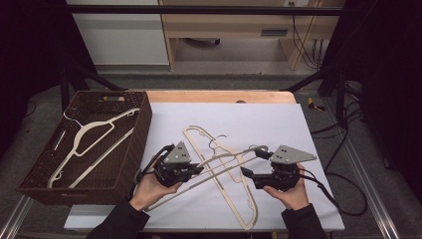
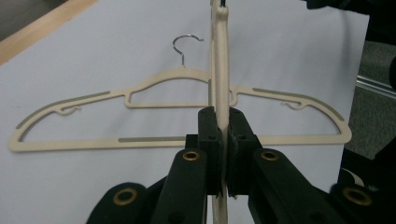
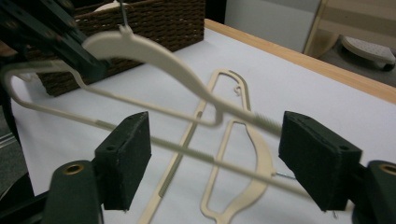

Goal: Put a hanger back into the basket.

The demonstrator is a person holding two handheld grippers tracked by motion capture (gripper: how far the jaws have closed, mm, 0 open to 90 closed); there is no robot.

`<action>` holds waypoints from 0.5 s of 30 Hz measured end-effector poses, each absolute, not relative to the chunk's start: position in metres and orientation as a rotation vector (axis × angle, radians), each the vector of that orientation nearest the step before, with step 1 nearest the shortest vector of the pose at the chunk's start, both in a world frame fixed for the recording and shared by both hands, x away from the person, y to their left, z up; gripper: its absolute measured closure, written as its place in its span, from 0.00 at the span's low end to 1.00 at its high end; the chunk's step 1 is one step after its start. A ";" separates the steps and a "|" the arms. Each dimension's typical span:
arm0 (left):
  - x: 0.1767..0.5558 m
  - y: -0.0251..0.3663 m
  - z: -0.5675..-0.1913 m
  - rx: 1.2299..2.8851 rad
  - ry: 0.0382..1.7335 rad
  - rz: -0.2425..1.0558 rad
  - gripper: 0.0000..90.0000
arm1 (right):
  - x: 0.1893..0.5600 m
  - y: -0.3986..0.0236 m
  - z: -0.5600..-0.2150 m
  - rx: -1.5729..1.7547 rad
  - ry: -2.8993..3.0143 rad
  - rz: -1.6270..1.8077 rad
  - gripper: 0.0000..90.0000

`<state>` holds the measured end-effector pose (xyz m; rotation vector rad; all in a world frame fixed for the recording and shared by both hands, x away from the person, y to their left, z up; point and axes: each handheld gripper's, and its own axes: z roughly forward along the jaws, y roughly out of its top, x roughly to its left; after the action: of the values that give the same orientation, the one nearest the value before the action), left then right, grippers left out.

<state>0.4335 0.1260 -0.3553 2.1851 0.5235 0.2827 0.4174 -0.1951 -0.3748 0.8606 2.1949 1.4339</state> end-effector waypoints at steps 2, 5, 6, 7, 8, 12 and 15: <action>0.431 0.130 -0.348 2.158 0.531 0.295 0.96 | 0.416 -0.202 -0.377 0.902 2.175 1.431 0.24; 0.428 0.137 -0.333 2.126 0.531 0.307 0.96 | 0.415 -0.211 -0.381 0.961 2.141 1.410 0.17; 0.427 0.139 -0.328 2.119 0.528 0.314 0.96 | 0.415 -0.214 -0.383 0.979 2.134 1.404 0.15; 0.426 0.140 -0.323 2.117 0.530 0.325 0.96 | 0.415 -0.216 -0.384 0.997 2.121 1.390 0.14; 0.426 0.142 -0.318 2.118 0.531 0.335 0.96 | 0.414 -0.218 -0.385 1.011 2.114 1.382 0.13; 0.426 0.150 -0.299 2.096 0.545 0.366 0.96 | 0.413 -0.223 -0.388 1.042 2.095 1.354 0.10; 0.427 0.160 -0.284 2.079 0.548 0.385 0.96 | 0.412 -0.226 -0.389 1.055 2.088 1.354 0.09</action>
<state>0.4266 0.1599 -0.2835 2.0788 0.5481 0.3855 0.4115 -0.2257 -0.3886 1.0549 2.0884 1.3543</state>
